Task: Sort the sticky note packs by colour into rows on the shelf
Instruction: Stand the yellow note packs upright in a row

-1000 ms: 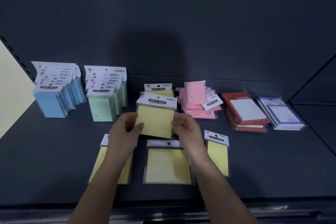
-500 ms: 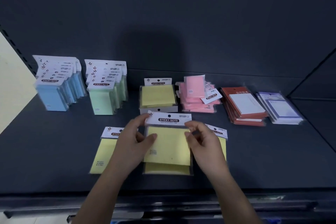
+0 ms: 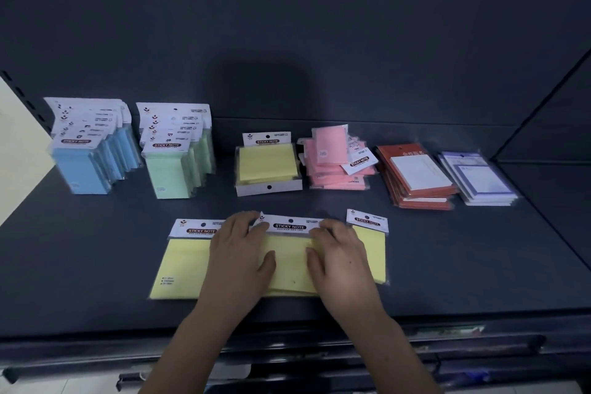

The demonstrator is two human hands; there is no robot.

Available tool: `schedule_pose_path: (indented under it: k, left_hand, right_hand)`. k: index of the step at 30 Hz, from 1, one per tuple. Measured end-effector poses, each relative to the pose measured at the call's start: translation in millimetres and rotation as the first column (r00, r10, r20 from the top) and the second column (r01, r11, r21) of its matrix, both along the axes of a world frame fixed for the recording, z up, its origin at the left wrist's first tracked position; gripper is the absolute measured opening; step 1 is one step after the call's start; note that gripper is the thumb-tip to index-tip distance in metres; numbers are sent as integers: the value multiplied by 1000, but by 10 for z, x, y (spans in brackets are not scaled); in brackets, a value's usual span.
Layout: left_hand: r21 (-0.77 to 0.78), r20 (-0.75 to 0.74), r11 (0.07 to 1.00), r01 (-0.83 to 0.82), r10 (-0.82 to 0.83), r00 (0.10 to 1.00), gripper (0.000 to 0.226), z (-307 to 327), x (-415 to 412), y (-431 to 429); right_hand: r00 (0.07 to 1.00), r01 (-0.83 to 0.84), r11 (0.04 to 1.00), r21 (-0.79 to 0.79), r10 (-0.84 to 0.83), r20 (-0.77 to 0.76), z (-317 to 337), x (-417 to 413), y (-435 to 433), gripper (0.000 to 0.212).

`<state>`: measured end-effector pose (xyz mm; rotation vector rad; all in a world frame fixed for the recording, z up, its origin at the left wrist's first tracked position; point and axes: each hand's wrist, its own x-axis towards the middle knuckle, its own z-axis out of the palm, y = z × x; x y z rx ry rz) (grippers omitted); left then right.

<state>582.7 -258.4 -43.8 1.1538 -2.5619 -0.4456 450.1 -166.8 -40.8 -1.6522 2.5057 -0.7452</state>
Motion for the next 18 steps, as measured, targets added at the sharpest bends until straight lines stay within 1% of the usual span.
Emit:
schedule_pose_path:
  k: [2, 3, 5, 8, 11, 12, 13, 15, 16, 18]
  left_hand:
    - [-94, 27, 994, 48, -45, 999, 45, 6, -2, 6]
    - [-116, 55, 991, 62, -56, 997, 44, 11, 1, 5]
    - [-137, 106, 987, 86, -72, 992, 45, 5, 10, -1]
    - [-114, 193, 987, 116, -92, 977, 44, 58, 22, -7]
    - [-57, 231, 993, 100, -84, 969, 46, 67, 45, -33]
    - [-23, 224, 996, 88, -81, 971, 51, 71, 47, -35]
    - [19, 204, 997, 78, -81, 976, 60, 87, 42, -33]
    - [119, 205, 991, 55, -79, 976, 88, 109, 51, -39]
    - [145, 225, 987, 64, -95, 970, 98, 110, 77, -47]
    - [201, 275, 971, 131, -184, 944, 115, 154, 122, -63]
  right_hand:
    - [997, -77, 994, 82, 74, 38, 30, 19, -4, 43]
    - [994, -103, 988, 112, 97, 53, 40, 10, -7, 43]
    - [990, -130, 986, 100, 123, 74, 40, -15, -12, 38]
    - [988, -128, 989, 68, 122, 92, 54, -25, -20, 37]
    - [988, -127, 991, 40, 122, 98, 44, -13, -49, 34]
    - [987, -128, 991, 36, 124, 98, 43, -11, -64, 34]
    - [987, -130, 991, 41, 126, 98, 46, -9, -80, 34]
    - [986, -138, 989, 49, 133, 98, 50, -10, -119, 35]
    - [985, -145, 988, 54, 139, 104, 56, -13, -133, 35]
    - [980, -162, 985, 56, 154, 126, 66, -34, -156, 32]
